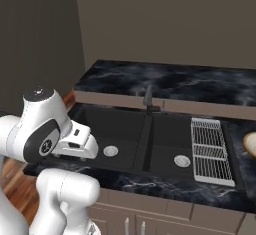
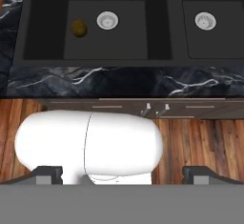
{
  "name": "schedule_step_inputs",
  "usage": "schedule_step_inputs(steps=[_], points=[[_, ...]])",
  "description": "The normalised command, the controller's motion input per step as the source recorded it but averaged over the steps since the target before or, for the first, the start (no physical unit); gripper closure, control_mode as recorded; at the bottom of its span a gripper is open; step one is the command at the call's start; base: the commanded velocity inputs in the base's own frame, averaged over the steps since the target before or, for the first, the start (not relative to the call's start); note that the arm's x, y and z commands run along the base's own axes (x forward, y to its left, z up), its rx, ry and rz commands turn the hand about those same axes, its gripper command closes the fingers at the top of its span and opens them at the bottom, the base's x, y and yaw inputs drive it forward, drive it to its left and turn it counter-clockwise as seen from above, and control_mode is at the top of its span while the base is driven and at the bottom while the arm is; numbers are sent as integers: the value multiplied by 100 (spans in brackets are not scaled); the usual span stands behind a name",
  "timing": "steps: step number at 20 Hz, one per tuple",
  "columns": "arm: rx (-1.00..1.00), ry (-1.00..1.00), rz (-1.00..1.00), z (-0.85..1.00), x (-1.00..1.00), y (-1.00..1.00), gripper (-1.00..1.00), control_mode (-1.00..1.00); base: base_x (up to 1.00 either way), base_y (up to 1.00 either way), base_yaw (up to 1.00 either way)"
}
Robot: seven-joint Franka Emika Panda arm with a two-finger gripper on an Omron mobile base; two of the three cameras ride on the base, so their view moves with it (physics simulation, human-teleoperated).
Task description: Pick the eggplants from the cabinet and place them in one bowl. Pick the avocado from the sink and place it in the other bowl.
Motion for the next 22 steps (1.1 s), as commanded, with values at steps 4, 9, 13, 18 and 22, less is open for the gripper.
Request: schedule_step_inputs(steps=[4, 9, 13, 18, 22], points=[[0, 0, 0, 0, 0, 0, -100, 100, 25, 59, 6], [0, 0, 0, 0, 0, 0, -100, 100, 32, 48, 6], [0, 0, 2, 0, 32, 2, -100, -100, 24, 9, 2], [0, 0, 8, -1, 70, 0, -100, -100, 0, 0, 0], [0, 0, 13, -7, 44, 0, -100, -100, 0, 0, 0]])
